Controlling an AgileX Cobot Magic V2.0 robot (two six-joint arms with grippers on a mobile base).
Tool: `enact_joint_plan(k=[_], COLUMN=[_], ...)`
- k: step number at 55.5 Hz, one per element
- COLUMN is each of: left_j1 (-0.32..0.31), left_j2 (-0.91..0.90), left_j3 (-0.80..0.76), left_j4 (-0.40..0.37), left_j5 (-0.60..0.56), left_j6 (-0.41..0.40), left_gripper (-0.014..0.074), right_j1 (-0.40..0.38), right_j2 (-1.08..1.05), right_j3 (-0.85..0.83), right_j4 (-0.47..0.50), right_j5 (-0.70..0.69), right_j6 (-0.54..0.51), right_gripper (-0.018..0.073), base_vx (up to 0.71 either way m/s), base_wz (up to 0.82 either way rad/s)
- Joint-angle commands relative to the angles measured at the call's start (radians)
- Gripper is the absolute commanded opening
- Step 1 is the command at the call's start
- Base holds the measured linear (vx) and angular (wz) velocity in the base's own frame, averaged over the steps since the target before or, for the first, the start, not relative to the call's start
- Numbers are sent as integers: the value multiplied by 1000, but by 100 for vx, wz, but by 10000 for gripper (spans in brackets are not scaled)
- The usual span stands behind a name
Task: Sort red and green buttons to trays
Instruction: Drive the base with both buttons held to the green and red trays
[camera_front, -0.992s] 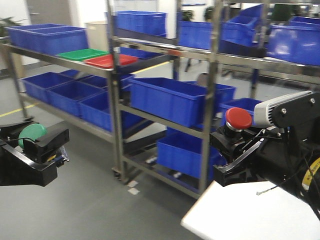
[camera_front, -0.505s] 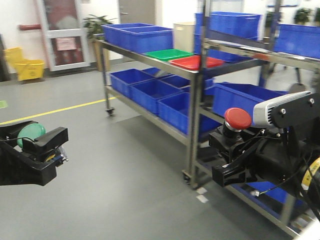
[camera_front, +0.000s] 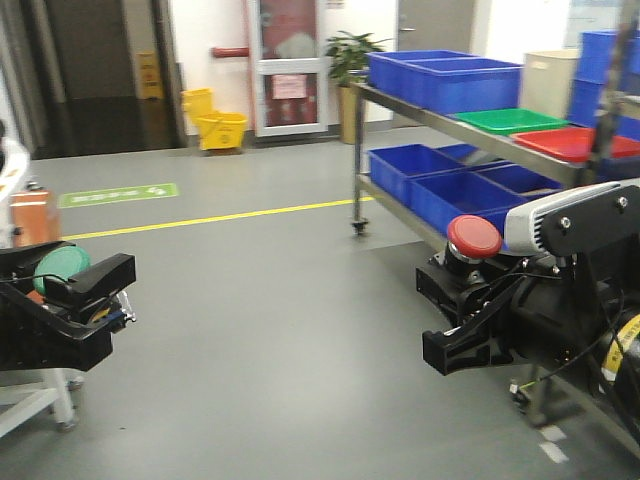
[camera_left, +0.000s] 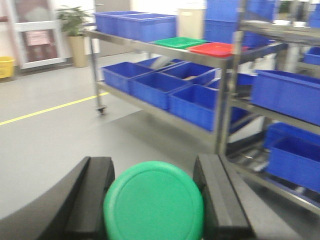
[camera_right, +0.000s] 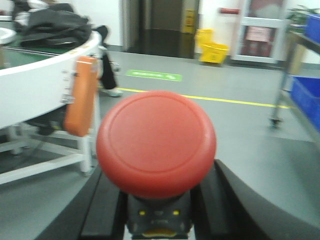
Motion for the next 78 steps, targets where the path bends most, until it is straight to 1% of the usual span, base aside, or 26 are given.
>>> enact_joint_plan(k=[1,18,35,53,78], left_j1=[-2,-2,-2,-2,-3], left_j2=[-17,-17,-17,-17,-17], left_j3=[-37,-37,-37,-37,-37], left_j4=[-6,-6,-6,-6,-6], left_j5=[-91,-93,-93,-93,-93], left_j6=[-1,-1,-1,-1,-1], left_gripper=[-3,-3,-3,-3,-3], right_j1=[-3,-5,-5,-5,-4], right_j2=[-26,-26,-26,-26,-26], right_j3=[-39,-39,-39,-39,-39], right_j4=[-5,-5,-5,-5,-5], right_j5=[-80,-61,-60,-58,-45], right_j6=[2,2,2,2,2], right_gripper=[-10,-10,-10,-10,-10], base_vx=[15,16,18,25,34], base_wz=[53,46,27,8,-6])
